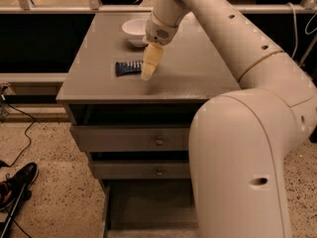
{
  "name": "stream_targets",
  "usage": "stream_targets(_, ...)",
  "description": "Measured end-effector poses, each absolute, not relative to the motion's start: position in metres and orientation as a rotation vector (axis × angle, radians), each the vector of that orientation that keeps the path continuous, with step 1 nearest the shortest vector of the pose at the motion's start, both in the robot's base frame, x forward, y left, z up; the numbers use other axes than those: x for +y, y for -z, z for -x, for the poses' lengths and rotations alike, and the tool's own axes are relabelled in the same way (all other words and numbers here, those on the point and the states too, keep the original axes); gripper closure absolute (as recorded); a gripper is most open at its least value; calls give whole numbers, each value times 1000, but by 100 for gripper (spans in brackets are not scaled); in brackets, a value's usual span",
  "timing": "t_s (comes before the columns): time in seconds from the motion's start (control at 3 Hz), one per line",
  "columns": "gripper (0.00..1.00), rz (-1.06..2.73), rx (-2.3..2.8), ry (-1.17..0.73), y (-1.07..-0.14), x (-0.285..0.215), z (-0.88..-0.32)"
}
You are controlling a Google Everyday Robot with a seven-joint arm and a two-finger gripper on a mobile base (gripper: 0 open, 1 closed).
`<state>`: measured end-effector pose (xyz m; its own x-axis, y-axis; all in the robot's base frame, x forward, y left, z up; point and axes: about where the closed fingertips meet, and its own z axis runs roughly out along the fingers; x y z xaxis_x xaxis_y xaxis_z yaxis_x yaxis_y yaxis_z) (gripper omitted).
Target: Place rxbar blueberry into bottom drawer
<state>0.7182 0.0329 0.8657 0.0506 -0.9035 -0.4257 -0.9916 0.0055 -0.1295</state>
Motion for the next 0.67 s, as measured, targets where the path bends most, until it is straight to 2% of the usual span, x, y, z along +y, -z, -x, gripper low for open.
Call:
stream_targets(0.33,0,1933,1923,-348,-854,33,-725)
stream_targets(0.67,14,1929,1934,-382,-844,35,-730)
